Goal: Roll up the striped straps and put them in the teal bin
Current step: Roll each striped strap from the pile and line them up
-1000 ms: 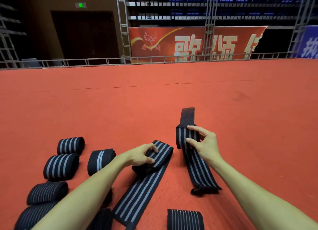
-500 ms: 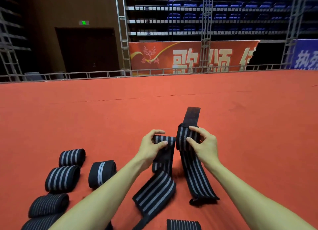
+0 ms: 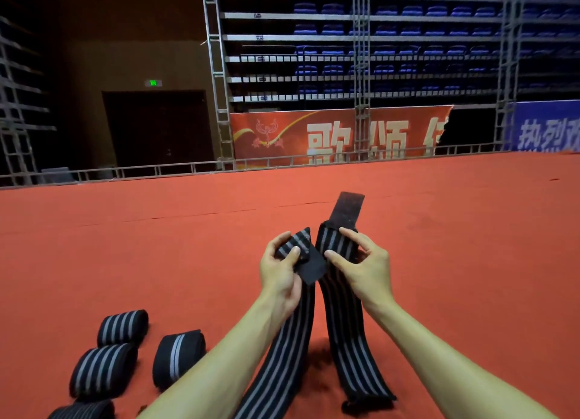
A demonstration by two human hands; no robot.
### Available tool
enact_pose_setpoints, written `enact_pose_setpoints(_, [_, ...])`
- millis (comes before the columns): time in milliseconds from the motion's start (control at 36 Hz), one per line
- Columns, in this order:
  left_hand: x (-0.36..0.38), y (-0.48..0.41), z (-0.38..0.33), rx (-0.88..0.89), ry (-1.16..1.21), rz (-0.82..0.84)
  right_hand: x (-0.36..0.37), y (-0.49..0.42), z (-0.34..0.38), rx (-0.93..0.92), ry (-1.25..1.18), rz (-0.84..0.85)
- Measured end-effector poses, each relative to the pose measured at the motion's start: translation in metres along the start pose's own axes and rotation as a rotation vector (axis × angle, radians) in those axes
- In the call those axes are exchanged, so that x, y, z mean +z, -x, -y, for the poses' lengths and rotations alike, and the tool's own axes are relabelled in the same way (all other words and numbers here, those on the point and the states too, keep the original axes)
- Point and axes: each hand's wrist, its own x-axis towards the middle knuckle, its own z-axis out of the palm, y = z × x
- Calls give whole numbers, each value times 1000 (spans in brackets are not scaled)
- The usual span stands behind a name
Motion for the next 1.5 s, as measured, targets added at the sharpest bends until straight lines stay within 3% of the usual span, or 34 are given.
enact_pose_setpoints(194, [3, 6, 4, -40, 88, -48, -2, 6, 3, -8, 5, 23])
enact_pose_setpoints(889, [-6, 16, 7, -55, 40, 0, 7, 14, 8, 8, -33, 64])
enact_pose_setpoints(1056, [-18, 13, 5, 14, -295, 117, 2, 12, 9, 10, -51, 66])
enact_pose_setpoints(1222, [-32, 10, -3, 74, -904, 236, -3, 10, 12, 24, -54, 111])
enact_pose_setpoints(1389, [-37, 0, -8, 242, -1528, 229, -2, 9, 8, 49, -76, 149])
enact_pose_setpoints(1500, [-34, -1, -11, 316, -1709, 192, -2, 9, 10, 52, -102, 151])
